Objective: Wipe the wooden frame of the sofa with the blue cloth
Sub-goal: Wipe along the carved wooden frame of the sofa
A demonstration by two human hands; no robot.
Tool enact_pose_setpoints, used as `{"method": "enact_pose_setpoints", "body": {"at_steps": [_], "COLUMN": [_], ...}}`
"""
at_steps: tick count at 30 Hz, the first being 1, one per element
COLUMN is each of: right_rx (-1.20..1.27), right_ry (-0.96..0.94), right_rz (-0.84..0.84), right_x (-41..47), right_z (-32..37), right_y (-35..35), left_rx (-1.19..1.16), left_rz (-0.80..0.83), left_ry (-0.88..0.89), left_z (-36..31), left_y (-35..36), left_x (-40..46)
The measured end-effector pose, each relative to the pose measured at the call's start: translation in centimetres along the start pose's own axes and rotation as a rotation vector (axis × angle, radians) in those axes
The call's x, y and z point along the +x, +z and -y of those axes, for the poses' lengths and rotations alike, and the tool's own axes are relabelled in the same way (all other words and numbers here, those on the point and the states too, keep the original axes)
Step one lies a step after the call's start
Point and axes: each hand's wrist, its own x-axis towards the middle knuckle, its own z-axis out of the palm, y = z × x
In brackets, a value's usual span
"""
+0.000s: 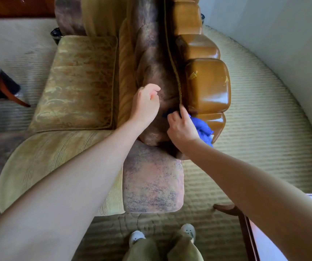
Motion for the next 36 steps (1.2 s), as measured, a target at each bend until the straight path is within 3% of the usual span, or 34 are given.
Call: {"method": "enact_pose_setpoints", "body": {"at_steps": [8,13,15,19,22,24,26,28,30,36], "right_rx": [0.035,0.245,0.331,0.719,1.45,1.865,2.209,2.402,2.406,2.502], "right_ry": [-0.115,0.195,0.373,0.759,1.055,1.205,1.355,1.36,1.259,1.116], "right_rz": [0.014,-0.578,-0.705,-0.607,-0.548,-0.567,-0.473,-0.268,-0.081,-0.172], "right_x": [-3.3,-6.8,-5.8,-2.3,-1.2,-1.6,-3.0,-4.8,-6.3,-5.1], "right_z": [1.8,-3.3,-6.2,-11.1,-12.2,-11.8,-10.8,-9.1,-7.7,-9.7], "right_y": [1.5,1.9,0.7,0.9,2.8,3.7,4.9,6.7,8.0,7.8], "left_rx": [0.067,0.015,-0.036,-0.146,-0.25,-0.169,-0.049,0.086,0.159,0.25], "left_rz": [0.194,0.152,0.12,0.05,0.039,0.001,-0.072,-0.186,-0.322,-0.464], "left_ry": [0.025,-0.011,-0.032,-0.019,-0.032,0.043,0.102,0.116,0.143,0.215], "left_z": [-0.2,-1.6,-2.9,-5.8,-7.6,-8.2,-8.3,-7.9,-7.6,-6.9], "left_y": [0.3,1.3,2.0,3.3,4.6,6.3,8.5,10.7,12.2,13.0], "left_x": [-2.4,-2.3,-2.0,-0.6,-0.3,-1.2,-2.4,-3.0,-2.9,-2.4]}}
